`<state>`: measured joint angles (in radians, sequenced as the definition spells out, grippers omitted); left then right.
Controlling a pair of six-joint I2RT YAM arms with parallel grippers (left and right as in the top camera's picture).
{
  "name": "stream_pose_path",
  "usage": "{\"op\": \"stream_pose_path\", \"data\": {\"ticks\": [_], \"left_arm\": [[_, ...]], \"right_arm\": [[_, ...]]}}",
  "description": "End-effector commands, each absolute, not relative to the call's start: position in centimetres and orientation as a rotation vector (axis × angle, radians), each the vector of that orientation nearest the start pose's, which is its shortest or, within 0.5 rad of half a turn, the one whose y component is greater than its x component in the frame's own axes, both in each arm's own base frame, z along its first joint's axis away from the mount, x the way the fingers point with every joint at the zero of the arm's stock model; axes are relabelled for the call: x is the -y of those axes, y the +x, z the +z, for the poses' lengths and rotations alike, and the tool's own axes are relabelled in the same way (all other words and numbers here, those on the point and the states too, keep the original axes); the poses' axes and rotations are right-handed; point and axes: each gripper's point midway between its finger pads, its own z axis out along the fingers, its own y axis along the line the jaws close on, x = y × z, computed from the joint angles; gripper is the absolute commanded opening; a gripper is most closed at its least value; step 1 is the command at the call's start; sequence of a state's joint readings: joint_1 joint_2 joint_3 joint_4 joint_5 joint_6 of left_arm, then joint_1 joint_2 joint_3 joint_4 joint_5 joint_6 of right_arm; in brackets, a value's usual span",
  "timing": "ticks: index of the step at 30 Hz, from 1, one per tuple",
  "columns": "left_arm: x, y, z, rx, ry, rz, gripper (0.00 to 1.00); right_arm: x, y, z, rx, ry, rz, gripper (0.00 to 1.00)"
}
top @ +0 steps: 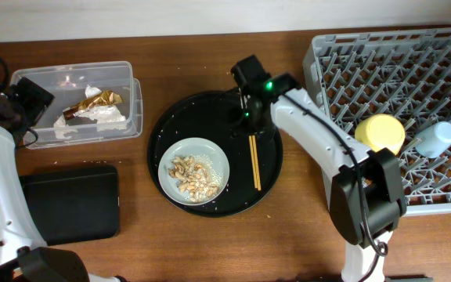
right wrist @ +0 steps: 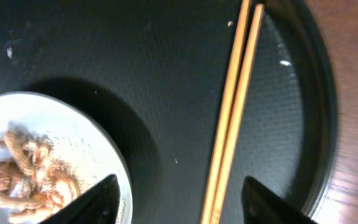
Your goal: Sort waste into correct bins and load items into the dishwasher rack
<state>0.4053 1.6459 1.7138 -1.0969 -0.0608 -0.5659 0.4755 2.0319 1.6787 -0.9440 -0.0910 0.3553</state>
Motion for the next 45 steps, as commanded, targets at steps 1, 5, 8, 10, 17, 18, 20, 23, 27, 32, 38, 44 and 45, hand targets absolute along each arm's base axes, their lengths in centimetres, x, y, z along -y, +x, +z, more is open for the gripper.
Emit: {"op": "stream_pose_path", "data": {"ticks": [1, 5, 8, 10, 17, 18, 20, 23, 27, 32, 38, 44, 45], "left_arm": [[-17.3, 36.9, 24.2, -2.283, -1.241, 0.031, 0.99], [-17.3, 36.9, 24.2, -2.283, -1.241, 0.031, 0.99], [-17.3, 36.9, 24.2, -2.283, -1.241, 0.031, 0.99], [-17.3, 36.9, 24.2, -2.283, -1.241, 0.031, 0.99], [-17.3, 36.9, 24.2, -2.283, -1.241, 0.031, 0.99], [-17.3, 36.9, 24.2, -2.283, -1.241, 0.031, 0.99], [-17.3, 36.9, 24.2, -2.283, -1.241, 0.031, 0.99], [-17.3, 36.9, 24.2, -2.283, -1.241, 0.031, 0.99], [-17.3, 36.9, 24.2, -2.283, -1.241, 0.031, 0.99], [-17.3, 36.9, 24.2, -2.283, -1.241, 0.031, 0.99], [-17.3, 36.9, 24.2, -2.283, -1.241, 0.031, 1.0], [-17.3, 36.9, 24.2, -2.283, -1.241, 0.031, 0.99], [-17.3, 36.9, 24.2, -2.283, -1.241, 0.031, 0.99]], "right_arm": [[-23.1, 38.9, 6.0, -2.892, -0.078, 0.26, 0.52], [-22.5, 38.3, 3.4, -2.891, -0.054, 0.229, 0.52], [-22.4, 38.4, 2.1, -2.893, -0.052, 0.21, 0.52], [-22.4, 38.5, 1.6, -2.899, -0.053, 0.206, 0.52], [-21.7, 39.1, 1.4, -2.874, -0.076, 0.133, 0.52], [-21.6, 39.0, 1.3, -2.873, -0.075, 0.13, 0.52], [-21.6, 39.0, 1.1, -2.875, -0.075, 0.13, 0.52], [-21.8, 39.0, 1.1, -2.876, -0.077, 0.145, 0.52], [-21.8, 39.0, 0.6, -2.866, -0.076, 0.153, 0.52], [-21.6, 38.6, -0.4, -2.883, -0.077, 0.141, 0.45], [-20.7, 39.1, -0.3, -2.857, -0.064, 0.061, 0.04], [-21.3, 40.7, 4.7, -2.801, -0.041, 0.155, 0.04], [-20.7, 41.7, 7.6, -2.763, -0.038, 0.174, 0.04]]}}
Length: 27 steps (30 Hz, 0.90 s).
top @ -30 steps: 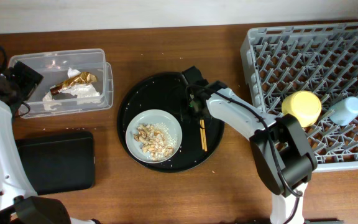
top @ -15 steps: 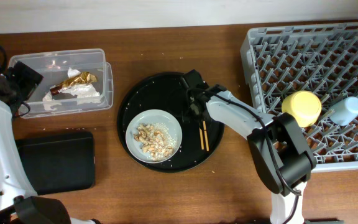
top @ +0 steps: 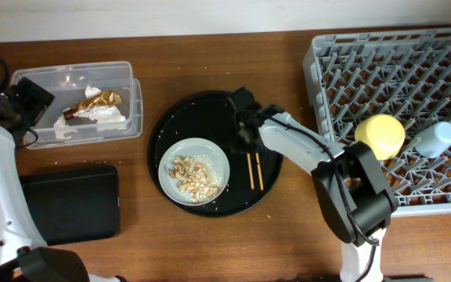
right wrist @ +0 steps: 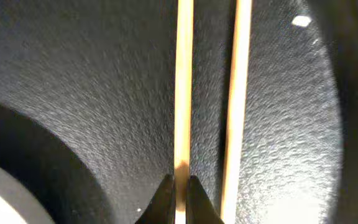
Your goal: Sort waste into correct bins and load items into the dishwasher rack
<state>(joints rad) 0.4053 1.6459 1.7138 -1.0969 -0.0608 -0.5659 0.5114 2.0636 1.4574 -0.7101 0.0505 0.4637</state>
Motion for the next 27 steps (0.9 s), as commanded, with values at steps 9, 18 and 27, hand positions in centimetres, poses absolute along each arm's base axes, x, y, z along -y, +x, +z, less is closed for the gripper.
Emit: {"op": "stream_pose_path", "data": {"ticks": [9, 18, 27], "left_arm": [[-17.3, 36.9, 24.2, -2.283, -1.241, 0.031, 0.99], [-17.3, 36.9, 24.2, -2.283, -1.241, 0.031, 0.99], [-17.3, 36.9, 24.2, -2.283, -1.241, 0.031, 0.99]], "right_arm": [[1.5, 46.5, 19.2, -2.612, 0.064, 0.12, 0.04], [2.4, 47.7, 12.9, -2.72, 0.048, 0.216, 0.24], [-12.7, 43.3, 16.5, -2.772, -0.017, 0.422, 0.72]]}}
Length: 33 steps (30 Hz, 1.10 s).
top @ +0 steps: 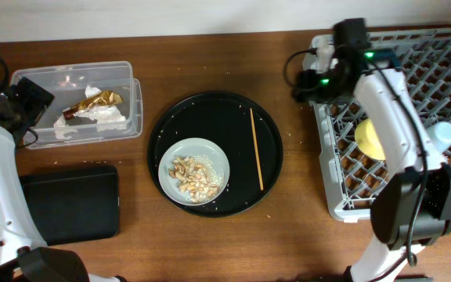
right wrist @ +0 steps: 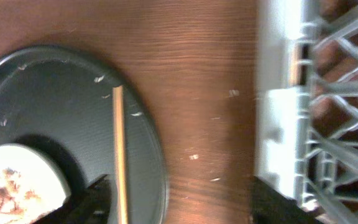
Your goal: Sort waste into correct bins and load items into the dishwasher rack
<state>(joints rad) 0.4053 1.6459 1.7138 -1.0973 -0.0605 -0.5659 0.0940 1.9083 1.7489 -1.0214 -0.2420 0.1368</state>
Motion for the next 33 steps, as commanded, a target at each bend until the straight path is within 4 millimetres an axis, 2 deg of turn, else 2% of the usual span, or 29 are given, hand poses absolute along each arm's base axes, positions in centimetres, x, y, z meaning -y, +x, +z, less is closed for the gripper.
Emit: {"op": "stream_pose_path", "data": {"ticks": [1, 2, 3, 4, 5, 7, 10, 15, 16, 20, 21, 23, 25, 26, 27, 29, 30, 32, 33], "left_arm": [[-17.3, 36.9, 24.2, -2.283, -1.241, 0.031, 0.99], [-17.3, 36.9, 24.2, -2.283, -1.241, 0.031, 0.99], [-17.3, 36.9, 24.2, -2.283, -1.241, 0.031, 0.99], [-17.3, 36.9, 24.2, -2.283, -1.241, 0.031, 0.99], [-17.3, 36.9, 24.2, -2.283, -1.241, 0.031, 0.99], [-17.3, 36.9, 24.2, -2.283, -1.241, 0.031, 0.99], [-17.3, 36.9, 24.2, -2.283, -1.241, 0.031, 0.99], [-17.3, 36.9, 24.2, -2.283, -1.241, 0.031, 0.99], [-17.3, 36.9, 24.2, -2.283, -1.241, 0.031, 0.99], [-17.3, 36.9, 24.2, -2.283, -1.241, 0.031, 0.99], [-17.3, 36.9, 24.2, -2.283, -1.241, 0.031, 0.99], [-17.3, 36.9, 24.2, -2.283, -1.241, 0.031, 0.99], [-17.3, 36.9, 24.2, -2.283, -1.241, 0.031, 0.99], [-17.3, 36.9, 24.2, -2.283, -1.241, 0.031, 0.99], [-17.3, 36.9, 24.2, -2.283, -1.241, 0.031, 0.99], [-17.3, 36.9, 24.2, -2.283, -1.241, 0.031, 0.99], [-17.3, 36.9, 24.2, -2.283, -1.241, 0.031, 0.99], [-17.3, 36.9, 24.2, -2.283, -1.241, 0.031, 0.99], [-17.3, 36.9, 24.2, -2.283, -1.241, 0.031, 0.99]], "right_arm": [[-14.3, 42.9, 14.8, -2.801, 0.003, 0.254, 0.68], [-16.0, 42.6, 13.2, -2.808, 0.012, 0.114, 0.62], [-18.0, 42.3, 11.6, -2.817, -0.04, 0.063, 0.59], [-18.8, 42.1, 9.6, -2.82, 0.006, -0.051, 0.55], [-19.0, 42.1, 7.8, -2.827, 0.015, -0.123, 0.52], [-19.2, 41.9, 4.2, -2.888, -0.001, -0.162, 0.47], [-18.8, 41.3, 0.2, -2.961, -0.015, -0.229, 0.46], [-19.3, 41.7, -0.2, -2.955, -0.012, -0.194, 0.36], [-19.5, 41.6, -0.3, -2.98, -0.002, -0.129, 0.35], [-18.4, 42.1, -0.5, -3.049, -0.031, 0.06, 0.34], [-17.6, 42.3, -0.5, -3.058, -0.025, 0.094, 0.29], [-18.0, 42.2, -0.5, -3.058, -0.036, 0.094, 0.22], [-18.3, 42.2, -0.5, -3.055, -0.046, 0.096, 0.04], [-18.5, 42.0, -0.4, -3.061, -0.047, 0.114, 0.04], [-18.7, 42.0, 0.3, -3.056, -0.045, 0.151, 0.04], [-18.2, 43.1, 4.9, -2.967, -0.042, 0.189, 0.04], [-17.0, 44.0, 9.0, -2.89, -0.044, 0.204, 0.04], [-9.9, 46.1, 19.2, -2.675, -0.022, 0.171, 0.04], [-8.3, 46.2, 20.7, -2.639, -0.018, 0.156, 0.04]]}}
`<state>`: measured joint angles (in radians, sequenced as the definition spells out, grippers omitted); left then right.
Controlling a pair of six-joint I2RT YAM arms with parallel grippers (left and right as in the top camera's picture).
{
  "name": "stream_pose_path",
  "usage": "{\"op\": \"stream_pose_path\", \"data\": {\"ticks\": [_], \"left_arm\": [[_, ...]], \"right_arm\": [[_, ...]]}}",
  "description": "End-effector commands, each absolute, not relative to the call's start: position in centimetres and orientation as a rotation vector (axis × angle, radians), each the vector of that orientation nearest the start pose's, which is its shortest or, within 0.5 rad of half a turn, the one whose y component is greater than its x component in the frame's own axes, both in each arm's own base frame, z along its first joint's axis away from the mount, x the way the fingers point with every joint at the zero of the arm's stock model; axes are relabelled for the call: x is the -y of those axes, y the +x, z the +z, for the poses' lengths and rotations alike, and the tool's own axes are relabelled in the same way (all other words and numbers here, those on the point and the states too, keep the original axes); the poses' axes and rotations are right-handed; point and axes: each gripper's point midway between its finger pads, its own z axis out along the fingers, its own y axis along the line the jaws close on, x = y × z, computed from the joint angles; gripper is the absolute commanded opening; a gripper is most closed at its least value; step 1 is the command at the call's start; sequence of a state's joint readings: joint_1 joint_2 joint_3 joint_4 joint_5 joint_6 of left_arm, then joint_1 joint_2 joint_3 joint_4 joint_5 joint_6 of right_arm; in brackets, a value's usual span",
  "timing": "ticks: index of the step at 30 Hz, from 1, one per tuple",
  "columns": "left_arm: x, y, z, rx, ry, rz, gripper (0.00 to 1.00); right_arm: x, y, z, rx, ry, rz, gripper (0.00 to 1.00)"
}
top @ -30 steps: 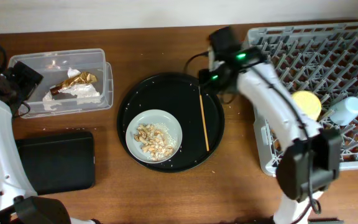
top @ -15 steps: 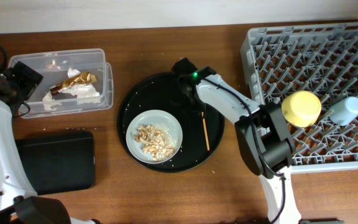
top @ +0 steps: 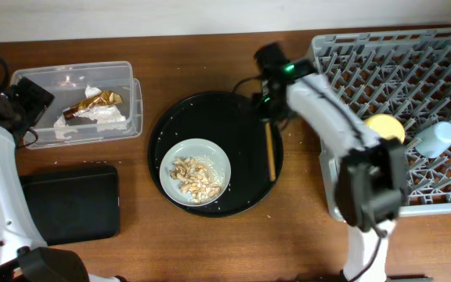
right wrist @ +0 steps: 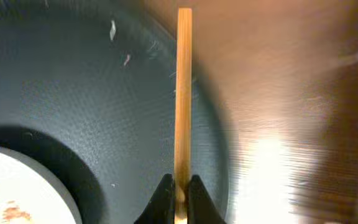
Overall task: Sort waste into correct bins and load items into the dishwasher rack
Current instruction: 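Place the chopsticks into the rack's left edge, then grasp the white plate of food scraps with the left gripper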
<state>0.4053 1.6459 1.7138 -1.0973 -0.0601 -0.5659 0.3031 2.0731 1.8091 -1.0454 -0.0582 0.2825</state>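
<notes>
One wooden chopstick [top: 270,153] lies along the right side of the round black tray [top: 210,117]. My right gripper [top: 268,110] is over the tray's upper right rim. In the right wrist view the gripper [right wrist: 180,188] is shut on the chopstick [right wrist: 183,93], which runs straight away from the jaws across the tray rim [right wrist: 219,155]. A pale bowl of food scraps [top: 195,170] sits in the tray. The grey dishwasher rack [top: 398,70] stands at the right. My left gripper [top: 30,98] hovers by the clear bin; its jaws cannot be made out.
The clear plastic bin [top: 128,78] at the left holds wrappers and crumpled paper. A black bin [top: 69,202] sits below it. In the rack stand a yellow cup [top: 384,129] and a pale blue cup [top: 437,139]. Crumbs dot the tray.
My right gripper was open at the rack's left edge; now it is back over the tray's right side and shut on the remaining chopstick. The left arm has not moved.
Two chopsticks lay on the tray with my right gripper open above them. Then it was shut on one of them. Later it stood open by the rack, with a single chopstick on the tray. Now it grips that one.
</notes>
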Motion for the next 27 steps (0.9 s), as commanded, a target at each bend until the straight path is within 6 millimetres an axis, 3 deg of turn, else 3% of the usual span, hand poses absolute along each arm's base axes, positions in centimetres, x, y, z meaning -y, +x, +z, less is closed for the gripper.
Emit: {"op": "stream_pose_path", "data": {"ticks": [1, 3, 4, 9, 10, 11, 12, 13, 14, 15, 17, 19, 20, 21, 22, 23, 25, 27], "left_arm": [[-17.3, 36.9, 24.2, -2.283, -1.241, 0.031, 0.99], [-17.3, 36.9, 24.2, -2.283, -1.241, 0.031, 0.99], [-17.3, 36.9, 24.2, -2.283, -1.241, 0.031, 0.99], [-17.3, 36.9, 24.2, -2.283, -1.241, 0.031, 1.0], [-17.3, 36.9, 24.2, -2.283, -1.241, 0.031, 0.99], [-17.3, 36.9, 24.2, -2.283, -1.241, 0.031, 0.99], [-17.3, 36.9, 24.2, -2.283, -1.241, 0.031, 0.99], [-17.3, 36.9, 24.2, -2.283, -1.241, 0.031, 0.99], [-17.3, 36.9, 24.2, -2.283, -1.241, 0.031, 0.99], [-17.3, 36.9, 24.2, -2.283, -1.241, 0.031, 0.99], [-17.3, 36.9, 24.2, -2.283, -1.241, 0.031, 0.99], [-17.3, 36.9, 24.2, -2.283, -1.241, 0.031, 0.99], [-17.3, 36.9, 24.2, -2.283, -1.241, 0.031, 0.99], [-17.3, 36.9, 24.2, -2.283, -1.241, 0.031, 0.99], [-17.3, 36.9, 24.2, -2.283, -1.241, 0.031, 0.99], [-17.3, 36.9, 24.2, -2.283, -1.241, 0.031, 0.99], [-17.3, 36.9, 24.2, -2.283, -1.241, 0.031, 0.99], [-17.3, 36.9, 24.2, -2.283, -1.241, 0.031, 0.99]], "right_arm": [[-5.2, 46.3, 22.7, -2.587, -0.015, 0.116, 0.04], [0.0, 46.8, 23.0, -2.565, -0.037, 0.026, 0.04], [1.2, 47.0, 22.6, -2.572, -0.026, 0.011, 0.04], [2.1, 49.6, 18.0, -2.615, -0.063, -0.011, 0.05], [2.0, 49.7, 17.4, -2.629, -0.064, -0.006, 0.12], [2.0, 49.8, 17.0, -2.638, -0.049, 0.001, 0.27], [1.7, 49.8, 17.0, -2.638, -0.04, 0.026, 0.56], [1.5, 49.8, 17.0, -2.637, -0.029, 0.046, 0.71], [1.4, 49.4, 16.8, -2.652, -0.011, 0.062, 0.8], [1.2, 48.9, 16.7, -2.672, 0.029, 0.078, 0.82], [-1.5, 47.2, 17.2, -2.715, 0.009, 0.223, 0.81], [-7.8, 45.8, 19.9, -2.669, -0.082, 0.504, 0.82], [-12.9, 44.4, 20.6, -2.662, -0.219, 0.646, 0.82], [-14.6, 43.7, 20.3, -2.678, -0.273, 0.646, 0.84], [-17.3, 42.7, 19.9, -2.691, -0.368, 0.582, 0.98], [-18.5, 42.1, 19.5, -2.697, -0.423, 0.492, 0.98], [-17.0, 42.2, 18.8, -2.753, -0.253, 0.317, 0.98], [-11.6, 42.5, 19.3, -2.79, 0.018, 0.178, 0.98]]}}
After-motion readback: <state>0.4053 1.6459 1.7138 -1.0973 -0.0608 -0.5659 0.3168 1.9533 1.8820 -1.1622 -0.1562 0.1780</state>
